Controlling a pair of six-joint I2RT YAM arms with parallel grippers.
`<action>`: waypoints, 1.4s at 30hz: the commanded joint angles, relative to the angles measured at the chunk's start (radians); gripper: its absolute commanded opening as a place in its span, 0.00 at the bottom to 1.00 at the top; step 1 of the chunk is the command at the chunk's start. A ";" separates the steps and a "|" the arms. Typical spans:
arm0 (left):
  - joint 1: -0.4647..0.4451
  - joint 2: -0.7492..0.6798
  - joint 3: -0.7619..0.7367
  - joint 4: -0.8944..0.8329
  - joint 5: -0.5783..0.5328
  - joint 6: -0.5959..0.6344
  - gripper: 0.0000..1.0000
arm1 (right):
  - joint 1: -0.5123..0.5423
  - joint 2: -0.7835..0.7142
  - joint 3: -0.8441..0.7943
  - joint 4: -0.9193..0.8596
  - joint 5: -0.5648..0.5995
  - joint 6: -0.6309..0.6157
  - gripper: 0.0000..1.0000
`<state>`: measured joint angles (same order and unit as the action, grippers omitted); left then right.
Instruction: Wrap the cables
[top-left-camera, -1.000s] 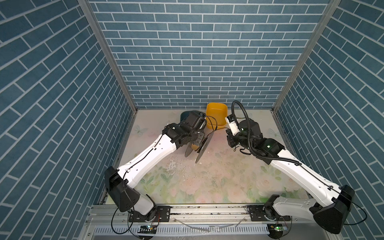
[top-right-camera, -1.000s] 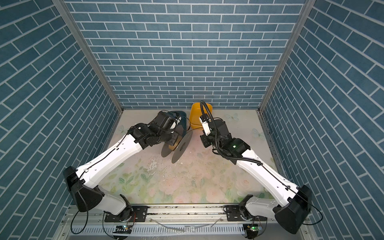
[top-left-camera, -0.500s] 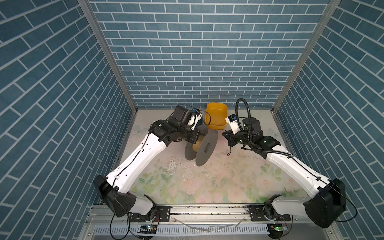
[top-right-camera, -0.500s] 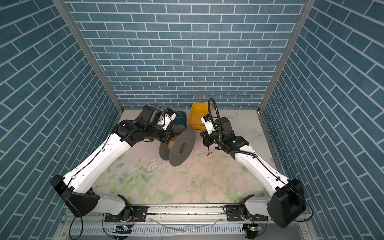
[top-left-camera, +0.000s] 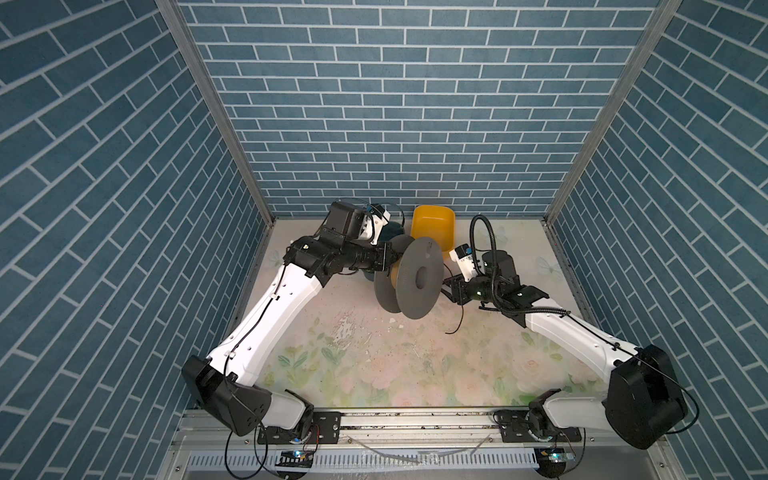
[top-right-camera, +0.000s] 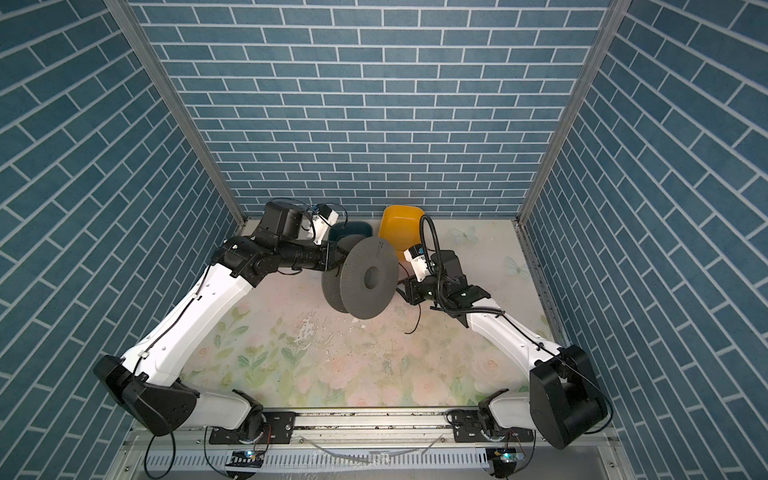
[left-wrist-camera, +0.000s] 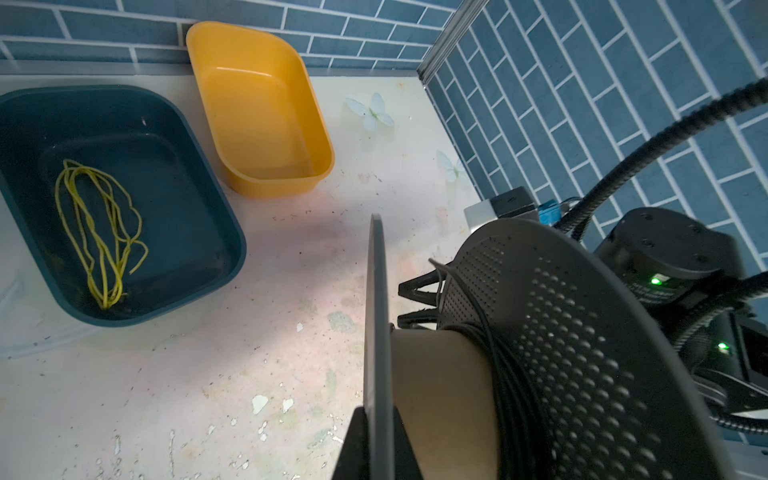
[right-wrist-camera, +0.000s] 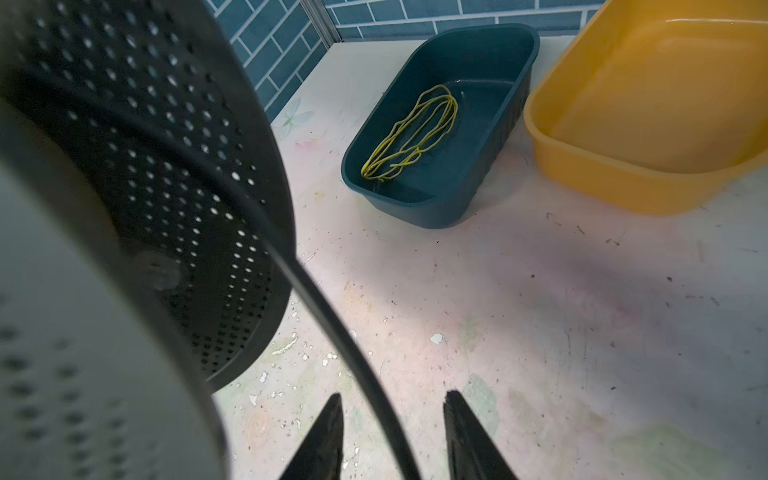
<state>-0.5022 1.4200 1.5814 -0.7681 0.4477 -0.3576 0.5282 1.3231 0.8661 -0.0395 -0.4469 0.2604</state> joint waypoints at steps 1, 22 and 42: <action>0.010 -0.009 0.026 0.079 0.024 -0.037 0.00 | -0.003 -0.039 -0.032 0.044 -0.022 0.031 0.44; 0.142 -0.037 -0.089 0.298 0.061 -0.233 0.00 | -0.002 -0.248 -0.199 -0.082 0.127 0.055 0.51; 0.160 -0.056 -0.092 0.272 0.095 -0.243 0.00 | -0.018 -0.141 -0.158 -0.030 0.279 0.015 0.54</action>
<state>-0.3462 1.4139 1.4799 -0.5438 0.4965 -0.5945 0.5213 1.1717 0.6479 -0.0826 -0.2157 0.3061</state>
